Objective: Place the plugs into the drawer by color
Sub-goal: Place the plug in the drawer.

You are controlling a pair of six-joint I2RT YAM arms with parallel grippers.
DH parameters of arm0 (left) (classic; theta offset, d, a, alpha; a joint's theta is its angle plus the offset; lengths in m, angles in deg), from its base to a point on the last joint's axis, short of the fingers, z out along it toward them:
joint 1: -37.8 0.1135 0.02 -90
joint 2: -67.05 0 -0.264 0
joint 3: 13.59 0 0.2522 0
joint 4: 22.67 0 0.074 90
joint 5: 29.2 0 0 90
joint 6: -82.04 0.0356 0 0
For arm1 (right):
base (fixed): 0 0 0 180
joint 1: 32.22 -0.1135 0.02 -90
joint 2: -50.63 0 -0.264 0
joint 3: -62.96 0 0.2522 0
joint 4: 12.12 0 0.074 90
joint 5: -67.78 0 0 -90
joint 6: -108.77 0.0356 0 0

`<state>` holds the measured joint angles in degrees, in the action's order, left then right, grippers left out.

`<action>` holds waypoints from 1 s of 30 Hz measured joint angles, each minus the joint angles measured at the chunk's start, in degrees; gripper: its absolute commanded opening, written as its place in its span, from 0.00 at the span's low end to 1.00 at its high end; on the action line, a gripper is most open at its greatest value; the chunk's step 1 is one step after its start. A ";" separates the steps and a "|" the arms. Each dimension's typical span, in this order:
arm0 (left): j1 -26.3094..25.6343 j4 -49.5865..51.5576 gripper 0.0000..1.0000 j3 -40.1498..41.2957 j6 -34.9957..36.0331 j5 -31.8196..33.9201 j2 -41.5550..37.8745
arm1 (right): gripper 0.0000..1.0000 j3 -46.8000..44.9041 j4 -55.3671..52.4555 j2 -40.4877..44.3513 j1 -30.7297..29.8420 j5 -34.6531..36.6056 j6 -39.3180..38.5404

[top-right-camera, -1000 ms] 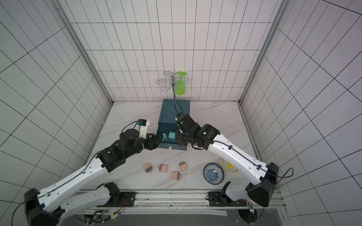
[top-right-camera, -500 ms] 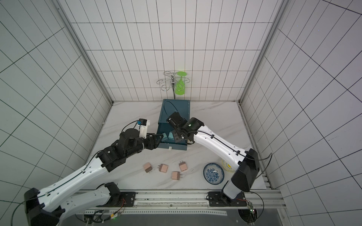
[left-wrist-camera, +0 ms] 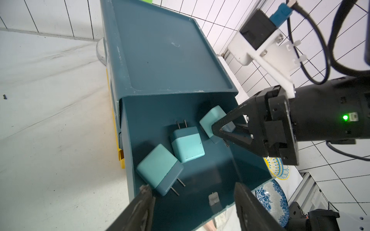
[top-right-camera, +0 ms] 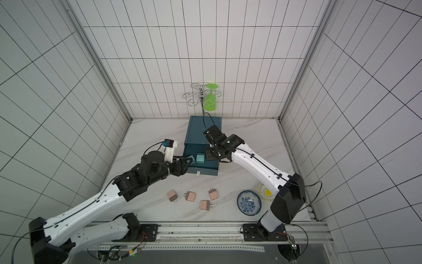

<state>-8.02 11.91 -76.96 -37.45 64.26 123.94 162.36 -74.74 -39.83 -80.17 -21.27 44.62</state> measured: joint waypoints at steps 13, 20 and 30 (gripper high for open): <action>0.02 0.00 0.70 -0.02 0.33 1.49 0.39 | 0.56 2.69 -3.39 0.02 -3.15 5.81 -1.46; 6.32 0.07 0.71 -0.96 -0.83 -1.55 2.38 | 0.52 4.11 -5.57 3.32 -8.48 8.87 -3.45; 17.81 -0.42 0.67 -13.03 -2.36 -13.88 14.03 | 0.54 -14.12 5.20 24.68 -15.56 -1.07 -2.67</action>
<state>9.79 11.49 -89.98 -39.82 50.38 137.97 148.24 -69.54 -15.15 -95.73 -22.34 41.95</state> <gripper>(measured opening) 0.708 0.535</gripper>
